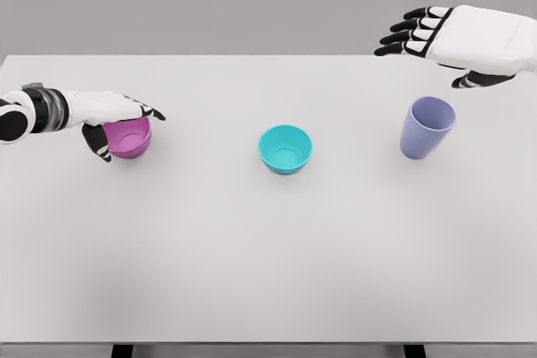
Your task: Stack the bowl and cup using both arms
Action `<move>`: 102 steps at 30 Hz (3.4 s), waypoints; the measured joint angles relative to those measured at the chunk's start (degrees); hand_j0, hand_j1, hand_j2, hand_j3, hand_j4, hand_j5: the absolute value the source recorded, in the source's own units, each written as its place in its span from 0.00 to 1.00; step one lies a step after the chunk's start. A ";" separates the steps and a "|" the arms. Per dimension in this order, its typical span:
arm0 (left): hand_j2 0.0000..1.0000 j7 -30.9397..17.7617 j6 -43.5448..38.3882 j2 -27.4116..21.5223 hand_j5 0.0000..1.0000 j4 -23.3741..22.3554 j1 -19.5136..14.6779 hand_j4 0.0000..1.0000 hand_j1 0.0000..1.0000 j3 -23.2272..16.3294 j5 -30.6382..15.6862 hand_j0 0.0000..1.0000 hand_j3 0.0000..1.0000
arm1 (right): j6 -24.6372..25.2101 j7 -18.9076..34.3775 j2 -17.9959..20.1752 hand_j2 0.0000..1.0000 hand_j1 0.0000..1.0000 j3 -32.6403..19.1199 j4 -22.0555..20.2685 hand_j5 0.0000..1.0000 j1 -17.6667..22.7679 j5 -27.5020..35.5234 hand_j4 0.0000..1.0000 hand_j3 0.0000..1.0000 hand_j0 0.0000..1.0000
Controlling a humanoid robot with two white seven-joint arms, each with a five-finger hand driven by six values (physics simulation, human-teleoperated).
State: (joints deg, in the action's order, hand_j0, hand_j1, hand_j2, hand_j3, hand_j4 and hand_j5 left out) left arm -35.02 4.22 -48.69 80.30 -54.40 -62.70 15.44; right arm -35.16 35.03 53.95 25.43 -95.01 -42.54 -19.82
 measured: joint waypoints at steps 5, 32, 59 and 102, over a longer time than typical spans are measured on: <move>1.00 0.00 0.00 0.61 1.00 -0.88 0.09 1.00 1.00 0.00 0.44 1.00 1.00 | 0.00 0.00 -0.03 1.00 1.00 0.00 0.00 1.00 0.00 -0.01 1.00 1.00 1.00; 0.61 -0.05 0.12 0.16 0.61 5.45 -1.93 0.61 0.61 0.76 0.58 0.61 0.61 | 0.00 0.00 -0.03 1.00 1.00 0.00 -0.01 1.00 -0.26 0.00 1.00 1.00 1.00; 0.61 -0.01 0.14 2.64 0.61 12.85 -3.60 0.61 0.61 0.83 0.94 0.61 0.61 | 0.00 0.00 -0.03 1.00 1.00 0.00 0.00 1.00 0.00 -0.01 1.00 1.00 1.00; 0.62 -0.01 0.05 15.80 0.62 13.01 -4.31 0.62 0.62 0.76 3.40 0.62 0.62 | 0.00 0.00 0.26 1.00 1.00 0.00 0.22 1.00 0.18 -0.01 1.00 1.00 1.00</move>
State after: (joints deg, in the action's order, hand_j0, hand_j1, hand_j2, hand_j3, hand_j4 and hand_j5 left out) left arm -35.03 4.26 -32.89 93.31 -58.71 -61.94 18.84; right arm -35.16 35.03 54.21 25.43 -94.79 -42.36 -19.83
